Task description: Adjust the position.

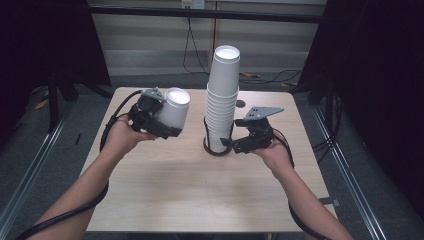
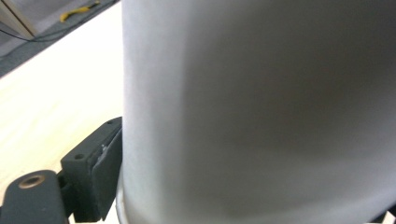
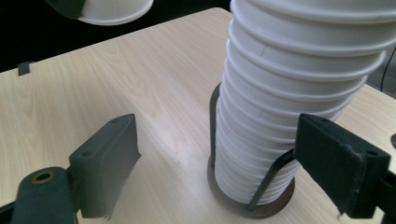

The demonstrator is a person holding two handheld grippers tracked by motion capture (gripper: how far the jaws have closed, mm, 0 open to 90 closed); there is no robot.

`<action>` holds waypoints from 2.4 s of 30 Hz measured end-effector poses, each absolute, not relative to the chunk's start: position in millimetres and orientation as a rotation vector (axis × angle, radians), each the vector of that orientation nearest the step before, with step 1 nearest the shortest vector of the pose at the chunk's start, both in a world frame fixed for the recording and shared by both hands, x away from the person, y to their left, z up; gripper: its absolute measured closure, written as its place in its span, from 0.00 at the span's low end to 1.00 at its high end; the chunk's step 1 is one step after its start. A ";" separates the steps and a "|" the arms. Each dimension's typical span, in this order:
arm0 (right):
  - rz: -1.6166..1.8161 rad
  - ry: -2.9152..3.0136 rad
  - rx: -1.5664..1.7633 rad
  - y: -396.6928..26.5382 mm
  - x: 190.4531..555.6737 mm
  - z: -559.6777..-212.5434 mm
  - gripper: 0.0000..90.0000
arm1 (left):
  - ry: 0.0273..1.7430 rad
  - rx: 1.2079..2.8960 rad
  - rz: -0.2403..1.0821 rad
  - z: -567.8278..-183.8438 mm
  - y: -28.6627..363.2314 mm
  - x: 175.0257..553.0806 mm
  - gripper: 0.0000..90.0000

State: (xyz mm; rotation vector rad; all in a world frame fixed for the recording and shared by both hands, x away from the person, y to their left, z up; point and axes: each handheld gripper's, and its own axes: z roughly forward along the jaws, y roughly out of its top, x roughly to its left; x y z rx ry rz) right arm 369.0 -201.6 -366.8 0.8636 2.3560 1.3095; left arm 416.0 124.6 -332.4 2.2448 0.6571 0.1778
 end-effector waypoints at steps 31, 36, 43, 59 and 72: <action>1.270 2.501 0.744 -196.7 361.2 -377.4 0.15 | 0.528 2.497 0.133 -361.9 103.9 401.2 0.12; 1.252 2.532 0.736 -195.4 361.1 -379.3 0.15 | 0.507 2.522 0.126 -363.0 99.4 398.3 0.12; 1.247 2.552 0.691 -193.8 359.3 -378.6 0.15 | 0.476 2.568 0.118 -364.3 92.8 396.6 0.12; 1.189 2.633 0.589 -189.6 354.6 -379.2 0.15 | 0.408 2.641 0.116 -366.8 80.4 388.3 0.13; 1.170 2.698 0.578 -186.3 354.8 -377.6 0.15 | 0.362 2.686 0.108 -368.7 69.7 384.9 0.13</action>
